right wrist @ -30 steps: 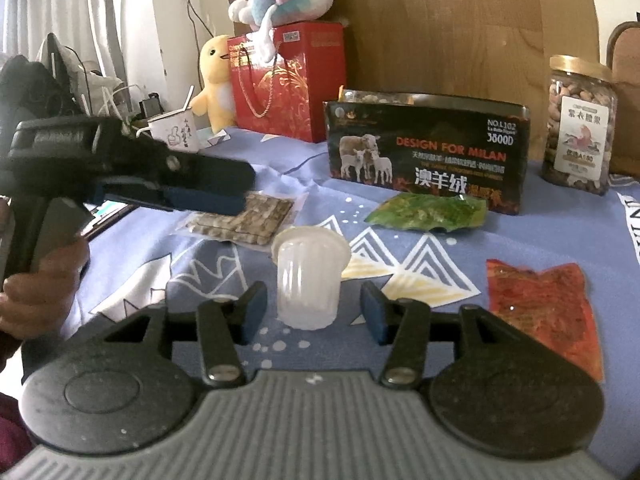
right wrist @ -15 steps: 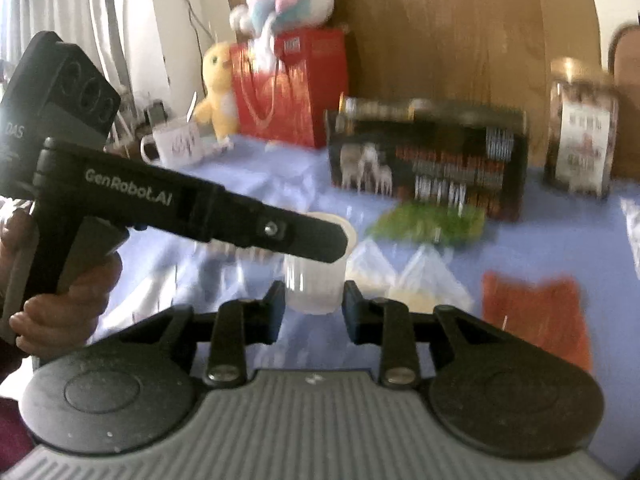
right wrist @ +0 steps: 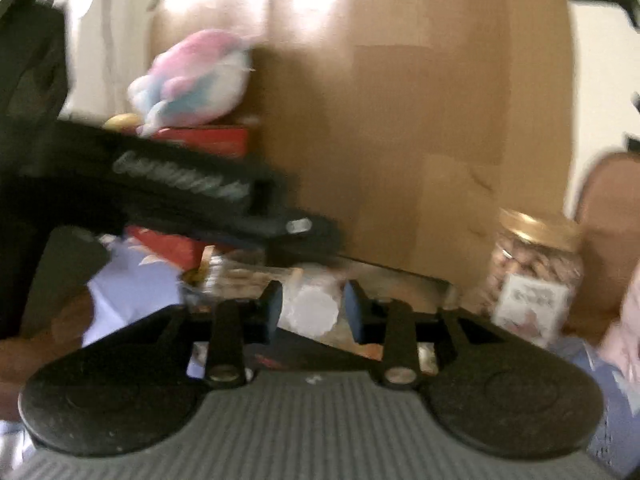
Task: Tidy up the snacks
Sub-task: 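Carry the white cup into the tin and open the right gripper, then grasp the light green packet with the left gripper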
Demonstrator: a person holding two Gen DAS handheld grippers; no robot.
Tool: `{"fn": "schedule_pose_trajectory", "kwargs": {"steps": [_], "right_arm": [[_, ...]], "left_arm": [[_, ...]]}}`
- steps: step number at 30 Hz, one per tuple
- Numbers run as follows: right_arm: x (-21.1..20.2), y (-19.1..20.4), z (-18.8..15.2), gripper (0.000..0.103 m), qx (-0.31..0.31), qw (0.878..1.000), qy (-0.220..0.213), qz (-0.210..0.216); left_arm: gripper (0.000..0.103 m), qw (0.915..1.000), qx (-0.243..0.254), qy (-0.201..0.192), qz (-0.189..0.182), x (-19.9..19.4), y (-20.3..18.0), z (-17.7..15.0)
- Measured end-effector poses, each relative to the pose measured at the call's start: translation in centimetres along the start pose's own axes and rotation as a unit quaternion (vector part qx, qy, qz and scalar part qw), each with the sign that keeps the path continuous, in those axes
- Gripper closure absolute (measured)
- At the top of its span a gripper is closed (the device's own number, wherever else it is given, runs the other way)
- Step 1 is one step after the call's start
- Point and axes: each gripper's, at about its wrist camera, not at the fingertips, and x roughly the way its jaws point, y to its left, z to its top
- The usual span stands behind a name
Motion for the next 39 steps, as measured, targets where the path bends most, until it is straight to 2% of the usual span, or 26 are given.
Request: {"fn": "schedule_pose_trajectory", "kwargs": {"steps": [4,7,11,15,17,18,22,27,29,30,32,39], "right_arm": [[-4.2,-3.2,-1.9,0.063,0.096,0.994,-0.011,0.042],[-5.8,-5.5,-4.4,0.061,0.166,0.984,0.028,0.059],[-5.1,-7.7,-7.1,0.06,0.256,0.962,0.086,0.047],[-4.0,-9.2,-8.6,0.06,0.346,0.928,0.118,0.072],[-3.8,-9.1,-8.9,0.06,0.356,0.924,0.121,0.072],[-3.7,-8.9,-9.0,0.06,0.355,0.924,0.123,0.072],[-2.8,-7.5,-8.8,0.06,0.339,0.928,0.127,0.088],[-2.7,-5.3,-8.0,0.06,0.27,0.951,0.118,0.09],[-2.9,-4.8,-7.9,0.065,0.252,0.956,0.118,0.094],[-3.0,-4.5,-7.9,0.073,0.244,0.958,0.117,0.095],[-3.1,-4.2,-7.8,0.083,0.231,0.961,0.115,0.096],[-3.0,-4.2,-7.8,0.087,0.229,0.963,0.104,0.101]], "left_arm": [[0.034,0.999,-0.022,-0.02,-0.035,-4.1,0.9,-2.3],[0.034,0.9973,-0.042,0.005,-0.06,-5.0,1.2,-4.6],[0.037,0.9936,-0.083,0.059,-0.05,-3.2,2.2,-7.3],[0.044,0.984,-0.138,0.099,-0.054,-1.1,3.8,-9.3],[0.046,0.9837,-0.138,0.106,-0.047,-0.4,4.0,-10.0],[0.05,0.9846,-0.134,0.101,-0.049,-0.2,4.1,-10.2],[0.058,0.988,-0.11,0.094,-0.055,0.1,3.4,-10.7],[0.058,0.9877,-0.105,0.096,-0.064,-0.2,3.2,-10.9],[0.058,0.986,-0.116,0.096,-0.071,-0.3,3.6,-10.9],[0.058,0.9852,-0.121,0.096,-0.074,-0.4,3.9,-11.0],[0.058,0.9844,-0.126,0.096,-0.077,-0.4,4.0,-10.9],[0.058,0.977,-0.161,0.093,-0.104,-0.7,5.2,-11.0]]}}
